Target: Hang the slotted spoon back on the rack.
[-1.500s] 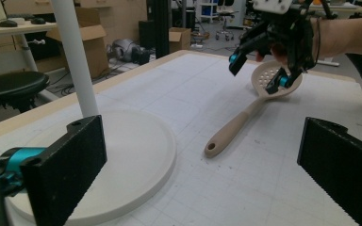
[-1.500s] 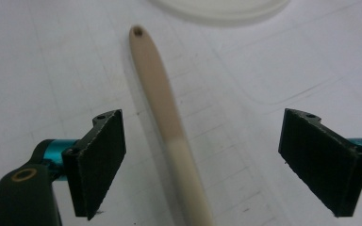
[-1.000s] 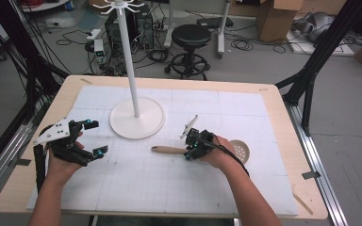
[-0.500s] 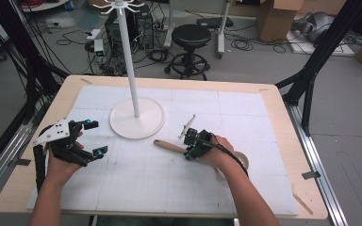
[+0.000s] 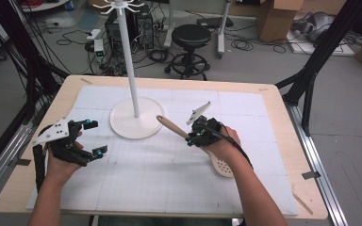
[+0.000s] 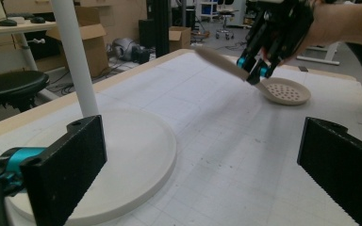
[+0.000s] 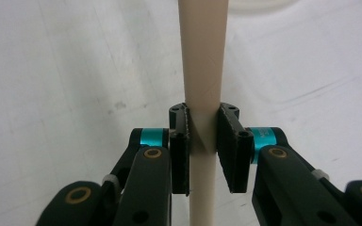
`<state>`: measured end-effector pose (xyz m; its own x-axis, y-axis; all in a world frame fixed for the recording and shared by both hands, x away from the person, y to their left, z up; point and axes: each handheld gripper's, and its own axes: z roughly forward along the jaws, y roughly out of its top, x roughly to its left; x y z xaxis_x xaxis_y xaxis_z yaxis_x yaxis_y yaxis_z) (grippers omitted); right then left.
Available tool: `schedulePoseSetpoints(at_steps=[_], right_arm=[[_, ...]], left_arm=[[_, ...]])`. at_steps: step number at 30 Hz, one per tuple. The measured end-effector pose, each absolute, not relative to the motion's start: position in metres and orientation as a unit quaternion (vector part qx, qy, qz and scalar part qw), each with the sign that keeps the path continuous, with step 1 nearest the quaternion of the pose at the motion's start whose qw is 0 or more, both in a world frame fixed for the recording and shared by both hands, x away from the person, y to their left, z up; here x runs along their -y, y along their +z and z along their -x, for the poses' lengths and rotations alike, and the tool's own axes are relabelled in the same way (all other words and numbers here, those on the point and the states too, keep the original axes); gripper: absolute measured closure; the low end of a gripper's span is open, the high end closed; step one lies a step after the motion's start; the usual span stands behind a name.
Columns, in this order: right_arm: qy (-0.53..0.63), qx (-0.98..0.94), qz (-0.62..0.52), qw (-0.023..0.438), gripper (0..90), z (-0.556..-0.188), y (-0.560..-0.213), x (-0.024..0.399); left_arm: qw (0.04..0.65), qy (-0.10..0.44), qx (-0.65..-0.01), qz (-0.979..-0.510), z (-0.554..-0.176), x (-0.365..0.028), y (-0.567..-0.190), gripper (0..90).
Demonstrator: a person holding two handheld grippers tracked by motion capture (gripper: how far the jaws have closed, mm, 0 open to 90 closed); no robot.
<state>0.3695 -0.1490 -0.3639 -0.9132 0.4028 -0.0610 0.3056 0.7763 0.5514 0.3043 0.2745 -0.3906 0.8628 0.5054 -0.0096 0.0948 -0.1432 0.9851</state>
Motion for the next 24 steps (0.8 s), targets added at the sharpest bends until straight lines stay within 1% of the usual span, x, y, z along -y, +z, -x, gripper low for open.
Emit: schedulePoseSetpoints(at_steps=[7, 11, 16, 20, 24], right_arm=[[0.339, -0.917, -0.176, 0.111, 76.5, -0.367, -0.328, 0.151], [0.379, -0.902, -0.179, 0.105, 76.5, -0.372, -0.311, 0.149], [0.386, -0.898, -0.179, 0.113, 76.4, -0.383, -0.293, 0.14], [0.412, -0.887, -0.177, 0.107, 76.5, -0.39, -0.28, 0.134], [0.418, -0.884, -0.177, 0.111, 76.4, -0.397, -0.268, 0.13]], left_arm=[[0.626, 0.167, -0.205, -0.733, -0.304, -0.276, -0.39, 2.5], [0.624, 0.165, -0.203, -0.737, -0.304, -0.275, -0.39, 2.5], [0.626, 0.167, -0.201, -0.734, -0.304, -0.275, -0.389, 2.5], [0.628, 0.166, -0.204, -0.732, -0.304, -0.277, -0.389, 2.5], [0.627, 0.165, -0.201, -0.734, -0.304, -0.275, -0.389, 2.4]])
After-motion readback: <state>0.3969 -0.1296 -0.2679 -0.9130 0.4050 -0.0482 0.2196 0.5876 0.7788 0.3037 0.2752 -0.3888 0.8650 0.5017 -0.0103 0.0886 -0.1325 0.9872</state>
